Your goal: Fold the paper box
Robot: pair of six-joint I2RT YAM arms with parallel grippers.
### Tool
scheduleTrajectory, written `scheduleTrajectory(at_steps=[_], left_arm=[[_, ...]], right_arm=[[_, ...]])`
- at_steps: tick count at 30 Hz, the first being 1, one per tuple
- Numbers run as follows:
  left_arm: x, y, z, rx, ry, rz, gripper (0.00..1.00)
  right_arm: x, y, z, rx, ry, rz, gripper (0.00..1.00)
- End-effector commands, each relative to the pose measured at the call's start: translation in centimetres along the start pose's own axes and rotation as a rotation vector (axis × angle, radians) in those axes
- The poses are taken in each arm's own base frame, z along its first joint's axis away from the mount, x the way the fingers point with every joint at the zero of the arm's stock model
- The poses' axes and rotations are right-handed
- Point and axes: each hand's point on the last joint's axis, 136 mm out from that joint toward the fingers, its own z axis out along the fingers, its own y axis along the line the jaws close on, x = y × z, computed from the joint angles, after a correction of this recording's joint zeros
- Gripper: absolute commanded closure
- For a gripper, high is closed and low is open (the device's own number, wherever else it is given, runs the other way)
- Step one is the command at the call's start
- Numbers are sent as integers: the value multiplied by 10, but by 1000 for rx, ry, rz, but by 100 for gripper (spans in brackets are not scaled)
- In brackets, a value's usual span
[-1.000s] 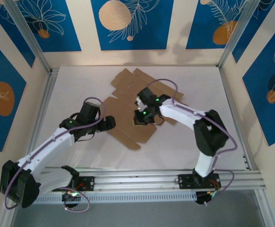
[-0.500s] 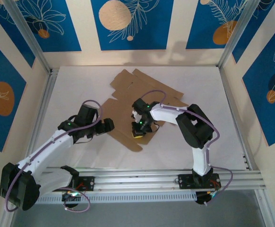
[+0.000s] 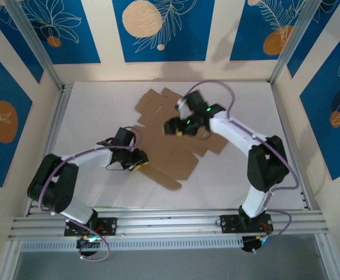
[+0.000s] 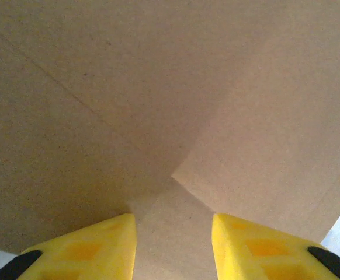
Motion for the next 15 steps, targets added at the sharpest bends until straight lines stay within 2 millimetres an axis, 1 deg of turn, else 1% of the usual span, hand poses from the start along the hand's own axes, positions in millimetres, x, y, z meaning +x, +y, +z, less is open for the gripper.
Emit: scheduleTrajectory(at_steps=[1,2,4,7,9,11,12,15], left_arm=[[-16,-16,5,43,-22,-14,63],[-17,-13,8,32,-20,-21,63],[-17,-8,16,22,-6,-45,64],[-14,5,29,-18,18,-63,66],[-12,14,34,-53,31,-71,66],[-9,22,37,-83,39,-75,67],[-9,26,37,-97,42,-74,67],[-8,35,33,-143,47,-63,67]], right_arm=[[-47,-71,-28,146,-98,72,23],[-57,-89,-33,188,-124,83,22],[-77,-136,-44,295,-176,123,21],[-94,-191,-55,351,-229,235,21],[-101,-219,-63,346,-260,303,19],[-106,-241,-67,351,-269,363,13],[-107,-252,-69,353,-268,393,0],[-110,-276,-67,340,-257,440,1]])
